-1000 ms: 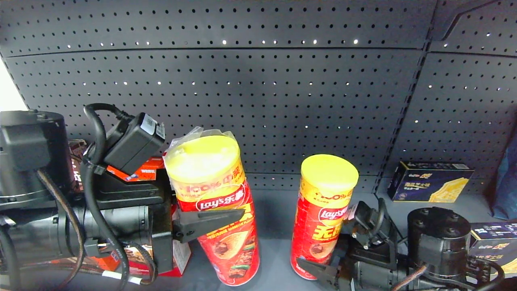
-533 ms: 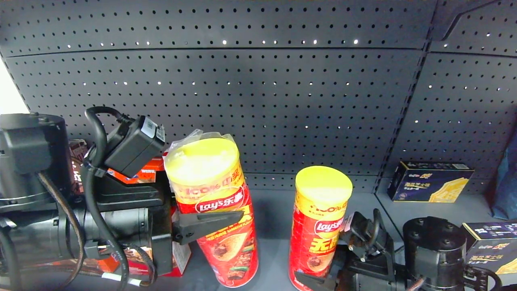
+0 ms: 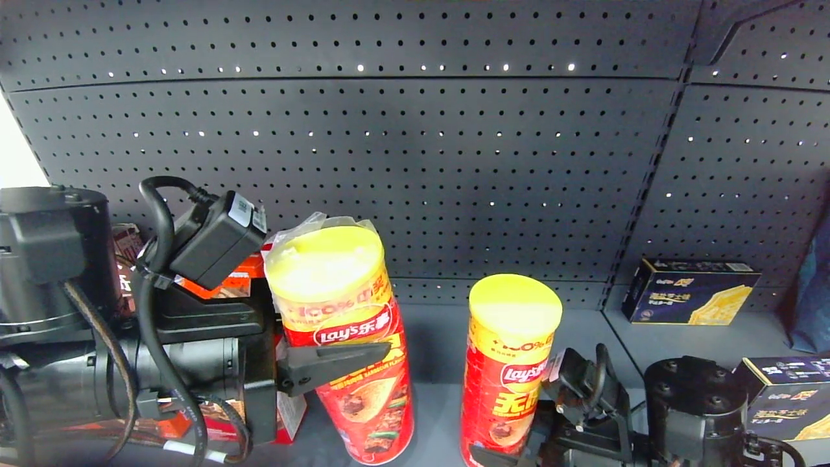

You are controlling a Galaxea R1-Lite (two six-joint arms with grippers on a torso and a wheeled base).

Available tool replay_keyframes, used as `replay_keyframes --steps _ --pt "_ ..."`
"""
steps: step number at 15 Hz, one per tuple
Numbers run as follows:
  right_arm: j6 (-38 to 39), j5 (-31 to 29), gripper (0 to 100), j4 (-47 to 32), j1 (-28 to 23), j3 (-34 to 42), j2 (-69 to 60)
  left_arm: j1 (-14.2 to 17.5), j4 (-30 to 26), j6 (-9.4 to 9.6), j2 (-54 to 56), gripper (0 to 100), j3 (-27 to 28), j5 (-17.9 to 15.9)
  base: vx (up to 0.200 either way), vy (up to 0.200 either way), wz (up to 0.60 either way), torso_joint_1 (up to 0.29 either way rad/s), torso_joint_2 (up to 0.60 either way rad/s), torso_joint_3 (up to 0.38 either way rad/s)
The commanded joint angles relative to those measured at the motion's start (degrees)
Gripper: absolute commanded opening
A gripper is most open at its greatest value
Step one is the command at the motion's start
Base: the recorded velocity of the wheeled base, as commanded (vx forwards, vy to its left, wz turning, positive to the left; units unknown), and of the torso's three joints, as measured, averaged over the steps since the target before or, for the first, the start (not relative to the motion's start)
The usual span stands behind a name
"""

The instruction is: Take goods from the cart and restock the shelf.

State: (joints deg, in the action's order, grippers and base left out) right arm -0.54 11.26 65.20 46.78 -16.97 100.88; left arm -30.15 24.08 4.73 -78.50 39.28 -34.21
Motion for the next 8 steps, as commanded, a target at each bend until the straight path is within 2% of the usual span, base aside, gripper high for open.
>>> replay_keyframes --steps 1,2,8 --pt "0.01 -0.72 0 -0.16 0.6 0.36 0.2 0.0 0.01 0.02 0.01 0 -0.08 0.02 0.0 0.0 0.0 0.0 0.0 0.0" --pt "0.01 -0.89 100 -0.16 0.69 0.53 0.2 0.0 0.01 0.02 0.01 0 -0.34 0.02 0.0 0.0 0.0 0.0 0.0 0.0" --pt "-0.17 -3.71 100 -0.24 0.69 3.7 -2.97 -0.09 0.01 0.1 -0.17 0 -0.69 -0.16 0.0 0.0 0.0 0.0 0.0 0.0"
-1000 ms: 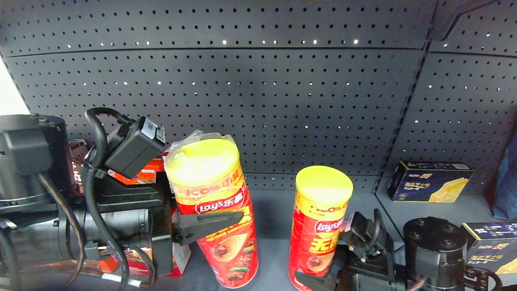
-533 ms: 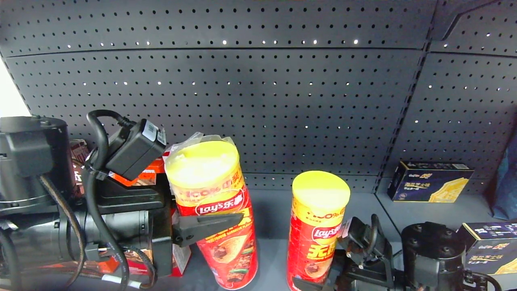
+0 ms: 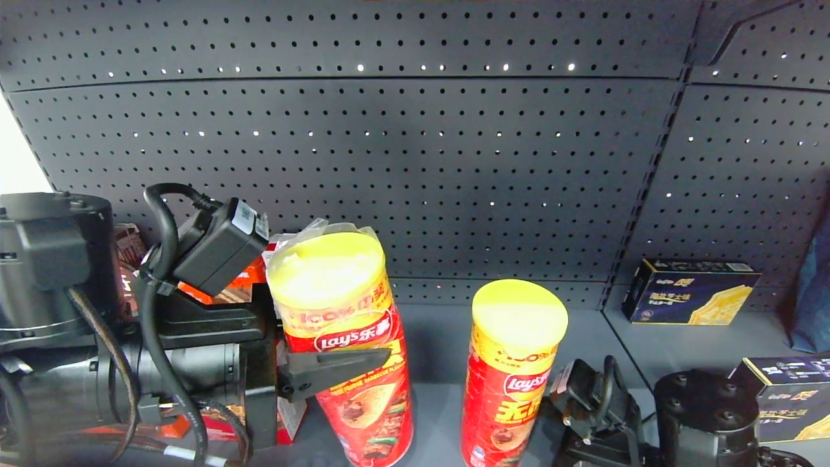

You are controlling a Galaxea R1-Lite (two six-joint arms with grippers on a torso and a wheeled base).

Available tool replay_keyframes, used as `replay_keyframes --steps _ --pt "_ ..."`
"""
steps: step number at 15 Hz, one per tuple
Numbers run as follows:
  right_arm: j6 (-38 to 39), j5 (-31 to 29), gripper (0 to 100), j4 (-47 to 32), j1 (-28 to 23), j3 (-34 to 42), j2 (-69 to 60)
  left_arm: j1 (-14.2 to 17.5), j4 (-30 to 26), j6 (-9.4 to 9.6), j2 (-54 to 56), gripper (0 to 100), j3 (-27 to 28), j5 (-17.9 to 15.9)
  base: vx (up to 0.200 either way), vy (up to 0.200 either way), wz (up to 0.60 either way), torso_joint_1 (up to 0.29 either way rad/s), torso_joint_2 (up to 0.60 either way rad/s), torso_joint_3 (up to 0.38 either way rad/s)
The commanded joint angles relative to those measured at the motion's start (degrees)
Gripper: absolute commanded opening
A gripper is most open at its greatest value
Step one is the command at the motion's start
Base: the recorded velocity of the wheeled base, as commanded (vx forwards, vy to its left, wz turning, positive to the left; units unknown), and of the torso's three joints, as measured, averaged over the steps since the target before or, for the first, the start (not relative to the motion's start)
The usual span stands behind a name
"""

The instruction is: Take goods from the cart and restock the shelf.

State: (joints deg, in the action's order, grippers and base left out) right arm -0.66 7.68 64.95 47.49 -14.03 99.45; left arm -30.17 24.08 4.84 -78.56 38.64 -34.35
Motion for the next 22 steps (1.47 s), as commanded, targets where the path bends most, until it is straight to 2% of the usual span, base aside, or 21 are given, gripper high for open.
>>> replay_keyframes --steps 1,16,18,22 --pt "-0.04 -0.21 100 -0.09 -0.56 2.08 -2.86 -0.06 0.01 -0.01 -0.11 0 0.03 -0.01 0.0 0.0 0.0 0.0 0.0 0.0" --pt "-0.04 -1.79 100 -0.35 -1.44 -2.93 -0.4 -0.06 0.09 -0.01 -0.02 0 -0.32 -0.1 0.0 0.0 0.0 0.0 0.0 0.0" --pt "-0.13 -2.06 100 -0.18 -1.09 -2.14 -1.45 -0.06 0.09 -0.01 0.07 0 -0.94 -0.1 0.0 0.0 0.0 0.0 0.0 0.0" --pt "-0.4 -2.41 100 -0.09 -1.18 3.22 -11.74 -0.06 0.09 0.08 0.25 0 -1.11 -0.1 0.0 0.0 0.0 0.0 0.0 0.0"
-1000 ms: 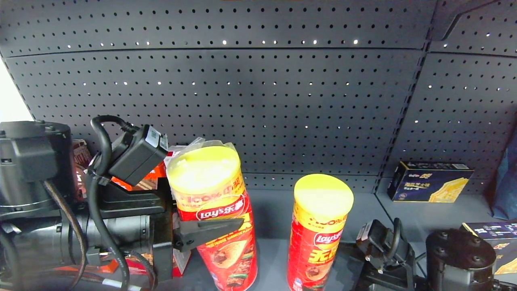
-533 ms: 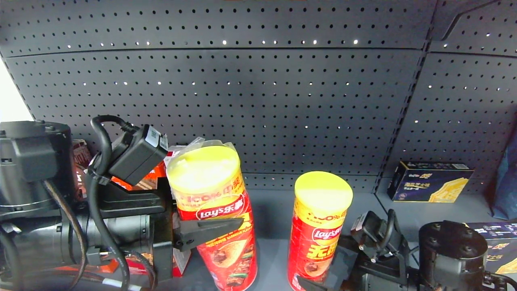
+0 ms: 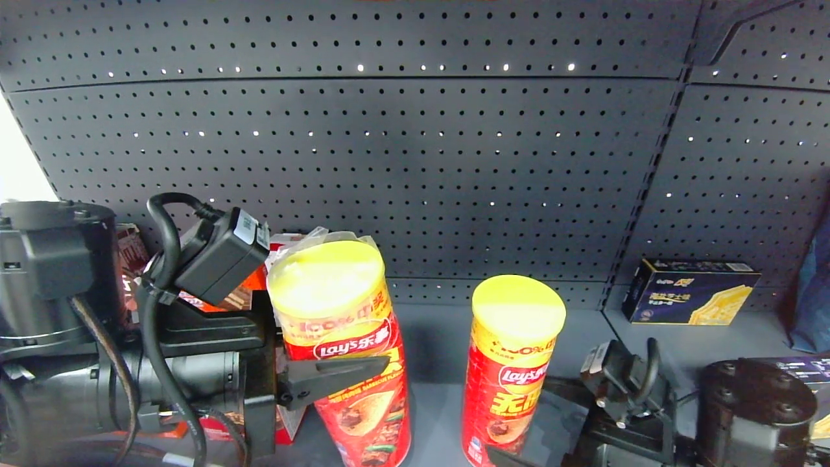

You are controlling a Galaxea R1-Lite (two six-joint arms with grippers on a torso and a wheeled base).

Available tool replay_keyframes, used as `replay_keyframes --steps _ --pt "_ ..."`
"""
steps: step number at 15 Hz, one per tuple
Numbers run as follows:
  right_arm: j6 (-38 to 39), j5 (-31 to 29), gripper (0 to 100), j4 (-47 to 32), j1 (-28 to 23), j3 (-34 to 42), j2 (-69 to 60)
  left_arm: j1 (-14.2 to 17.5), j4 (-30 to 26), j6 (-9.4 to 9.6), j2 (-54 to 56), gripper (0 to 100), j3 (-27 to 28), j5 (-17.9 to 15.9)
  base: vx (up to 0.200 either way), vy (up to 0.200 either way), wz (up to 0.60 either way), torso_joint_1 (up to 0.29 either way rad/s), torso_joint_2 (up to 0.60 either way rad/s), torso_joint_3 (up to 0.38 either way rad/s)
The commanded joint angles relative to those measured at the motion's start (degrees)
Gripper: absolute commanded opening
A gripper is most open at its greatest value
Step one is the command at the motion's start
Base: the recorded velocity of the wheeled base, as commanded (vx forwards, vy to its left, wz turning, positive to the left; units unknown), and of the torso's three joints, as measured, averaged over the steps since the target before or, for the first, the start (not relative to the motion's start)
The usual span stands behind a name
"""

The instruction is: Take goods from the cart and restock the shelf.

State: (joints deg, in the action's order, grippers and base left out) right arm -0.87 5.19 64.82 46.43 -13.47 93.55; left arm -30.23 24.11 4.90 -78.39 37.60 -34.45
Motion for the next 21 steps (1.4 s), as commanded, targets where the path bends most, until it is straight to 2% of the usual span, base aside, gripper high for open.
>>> replay_keyframes --steps 1,6,8,9,10,14,16,17,18,21 --pt "-0.28 0.08 100 0.05 -0.56 4.68 -9.88 0.0 -0.03 -0.07 0.07 0 -0.07 0.09 0.0 0.0 0.0 0.0 0.0 0.0" --pt "-2.91 -0.01 100 -0.39 -12.07 4.77 -24.38 0.0 -0.03 -0.07 0.07 0 -0.24 0.17 0.0 0.0 0.0 0.0 0.0 0.0" --pt "-3.88 0.08 100 -0.48 -19.19 5.12 -29.39 0.09 -0.03 -0.07 0.16 0 -0.42 0.26 0.0 0.0 0.0 0.0 0.0 0.0" --pt "-4.41 0.08 100 -0.66 -20.86 5.12 -30.71 0.09 -0.03 -0.07 0.16 0 -0.42 0.26 0.0 0.0 0.0 0.0 0.0 0.0" --pt "-4.67 -0.01 100 -1.98 -25.34 5.56 -34.4 0.17 -0.03 -0.07 0.16 0 -0.33 0.26 0.0 0.0 0.0 0.0 0.0 0.0" --pt "-4.67 -1.94 100 -5.58 -35.89 10.83 -43.8 0.26 0.06 -0.15 0.34 0 -0.24 0.52 0.0 0.0 0.0 0.0 0.0 0.0" --pt "-4.67 -7.83 100 -14.63 -36.85 13.38 -52.07 0.26 -0.03 -0.15 0.43 0 -0.33 0.52 0.0 0.0 0.0 0.0 0.0 0.0" --pt "-4.5 -8.88 100 -18.94 -36.68 13.38 -56.02 0.26 0.06 -0.15 0.43 0 -0.33 0.52 0.0 0.0 0.0 0.0 0.0 0.0" --pt "-3.88 -9.15 100 -28.96 -36.77 13.38 -64.28 0.26 0.06 -0.15 0.34 0 -0.15 0.52 0.0 0.0 0.0 0.0 0.0 0.0" --pt "-2.56 -10.29 100 -52.07 -37.29 13.47 -85.03 0.17 0.06 -0.15 0.43 0 -0.24 0.52 0.0 0.0 0.0 0.0 0.0 0.0"
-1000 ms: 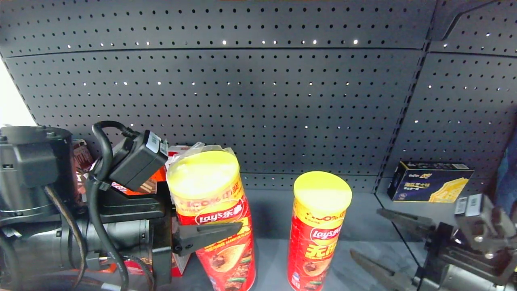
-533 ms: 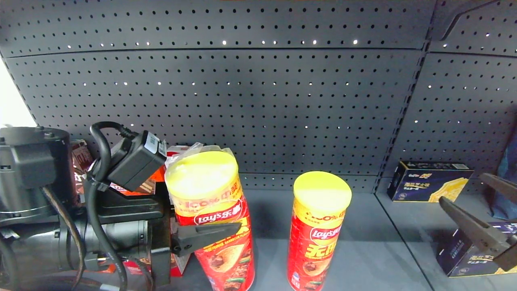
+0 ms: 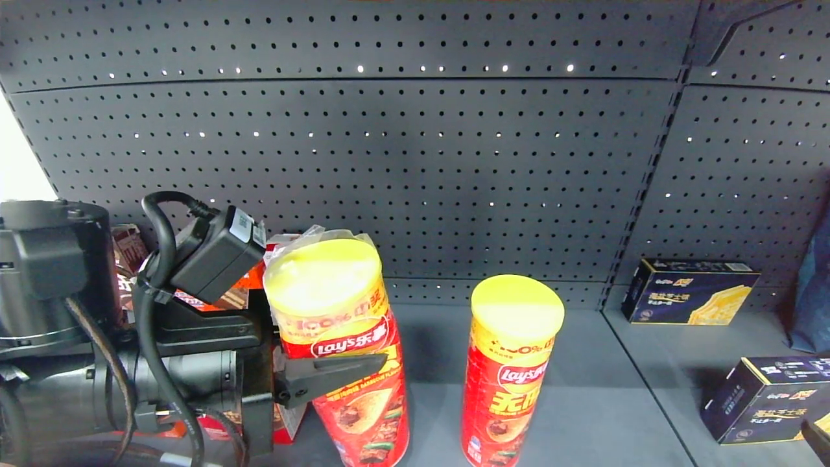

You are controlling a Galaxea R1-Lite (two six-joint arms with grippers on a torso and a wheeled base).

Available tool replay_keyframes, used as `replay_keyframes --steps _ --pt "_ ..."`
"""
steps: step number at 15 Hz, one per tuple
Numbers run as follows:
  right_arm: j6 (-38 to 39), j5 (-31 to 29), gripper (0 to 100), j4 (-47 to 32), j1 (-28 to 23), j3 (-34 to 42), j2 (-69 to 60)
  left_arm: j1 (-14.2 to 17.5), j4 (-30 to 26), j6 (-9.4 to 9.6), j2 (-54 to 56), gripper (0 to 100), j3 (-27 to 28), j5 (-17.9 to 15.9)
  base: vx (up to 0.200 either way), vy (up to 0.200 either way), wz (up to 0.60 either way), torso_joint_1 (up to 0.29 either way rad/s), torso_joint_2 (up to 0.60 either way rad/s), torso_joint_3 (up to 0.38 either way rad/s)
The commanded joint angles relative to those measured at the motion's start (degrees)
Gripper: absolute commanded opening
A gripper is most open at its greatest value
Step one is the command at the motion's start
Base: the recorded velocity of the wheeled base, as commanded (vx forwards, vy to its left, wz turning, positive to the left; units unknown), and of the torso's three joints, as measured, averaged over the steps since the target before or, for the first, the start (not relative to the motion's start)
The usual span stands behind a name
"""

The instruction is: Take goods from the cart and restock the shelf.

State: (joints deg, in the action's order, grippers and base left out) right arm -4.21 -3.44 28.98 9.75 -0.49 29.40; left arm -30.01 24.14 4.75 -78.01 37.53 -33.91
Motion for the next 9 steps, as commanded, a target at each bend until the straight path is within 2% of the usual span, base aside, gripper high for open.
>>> replay_keyframes --steps 1,2,3,5,9 --pt "1.22 -4.47 100 -22.03 -1.14 0.49 -25.27 -0.05 0.03 -0.01 0.05 0 -0.27 0.08 0.0 0.0 0.0 0.0 0.0 0.0" --pt "3.41 -10.01 100 -21.86 -1.14 0.49 -24.57 -0.05 0.03 0.08 0.05 0 -0.36 -0.01 0.0 0.0 0.0 0.0 0.0 0.0" --pt "5.7 -12.82 100 -22.82 -1.14 0.49 -24.48 -0.05 0.03 0.08 0.14 0 -0.27 -0.01 0.0 0.0 0.0 0.0 0.0 0.0" --pt "6.23 -15.55 100 -24.76 -1.14 0.49 -24.57 -0.05 0.03 0.08 0.31 0 -0.27 -0.01 0.0 0.0 0.0 0.0 0.0 0.0" --pt "2.36 -14.14 100 -25.11 -1.14 0.49 -24.48 -0.05 0.03 0.17 0.66 0 -0.27 -0.01 0.0 0.0 0.0 0.0 0.0 0.0"
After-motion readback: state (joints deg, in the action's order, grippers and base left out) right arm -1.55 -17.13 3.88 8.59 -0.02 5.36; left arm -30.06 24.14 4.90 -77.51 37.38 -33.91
